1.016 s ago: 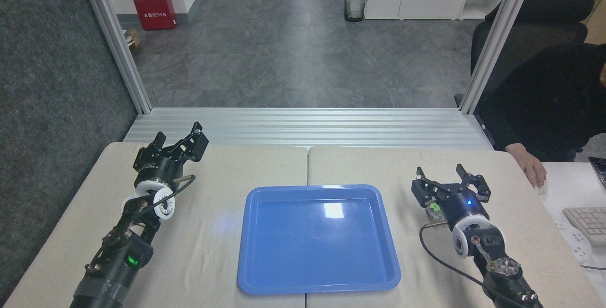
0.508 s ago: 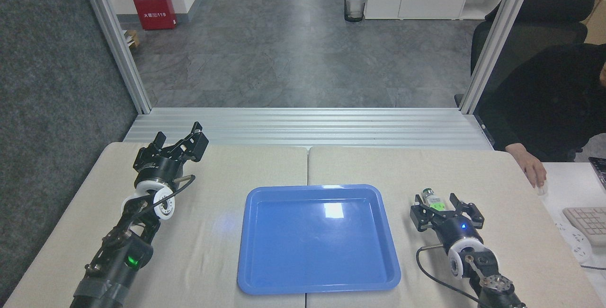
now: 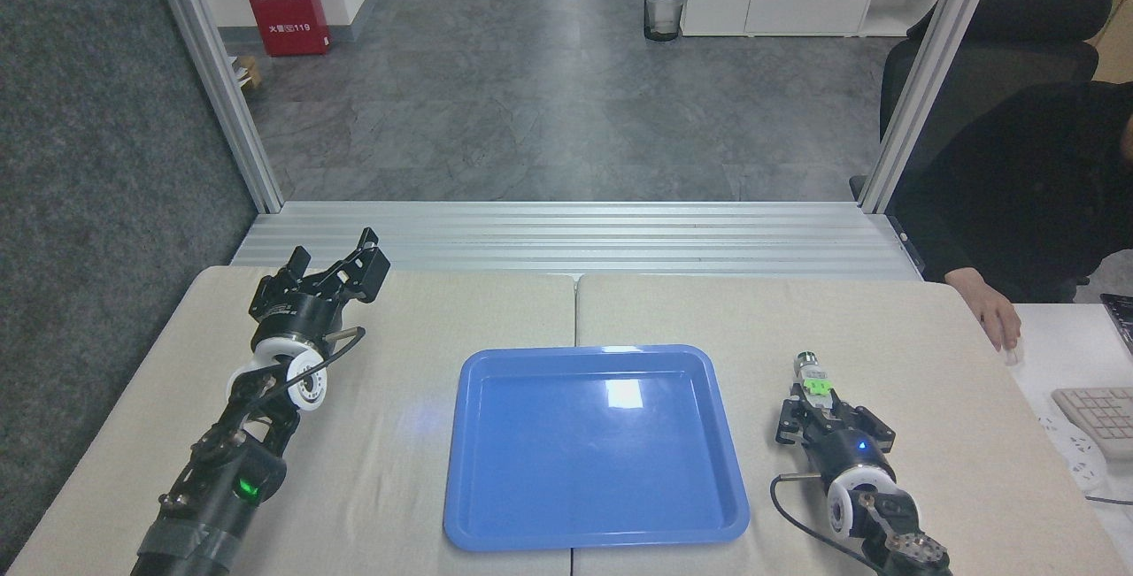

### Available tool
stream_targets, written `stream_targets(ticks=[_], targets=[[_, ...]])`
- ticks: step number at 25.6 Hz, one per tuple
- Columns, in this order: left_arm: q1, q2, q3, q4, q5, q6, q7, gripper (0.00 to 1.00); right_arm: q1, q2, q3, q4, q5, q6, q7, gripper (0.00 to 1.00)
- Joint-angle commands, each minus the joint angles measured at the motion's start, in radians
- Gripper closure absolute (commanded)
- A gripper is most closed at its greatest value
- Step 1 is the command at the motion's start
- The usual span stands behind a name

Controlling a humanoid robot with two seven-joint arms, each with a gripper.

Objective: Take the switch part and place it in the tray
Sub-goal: 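Lift the switch part and carry it with the right gripper over the tray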

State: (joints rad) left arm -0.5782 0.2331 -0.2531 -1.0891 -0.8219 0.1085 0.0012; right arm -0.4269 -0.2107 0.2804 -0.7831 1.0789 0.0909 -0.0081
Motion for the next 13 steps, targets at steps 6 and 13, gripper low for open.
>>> stream_targets(ticks=[6, 13], targets=[[0.0, 0.0, 0.001, 0.0, 0.0, 0.0, 0.0, 0.0, 0.141, 0.051, 0.235, -0.873, 0.077, 0.168, 0.177, 1.0], [0.001, 0.0, 0.0, 0.0, 0.0, 0.0, 0.0, 0.0, 0.267, 0.089, 0.378, -0.891, 0.188, 0.167, 0.181, 1.0]])
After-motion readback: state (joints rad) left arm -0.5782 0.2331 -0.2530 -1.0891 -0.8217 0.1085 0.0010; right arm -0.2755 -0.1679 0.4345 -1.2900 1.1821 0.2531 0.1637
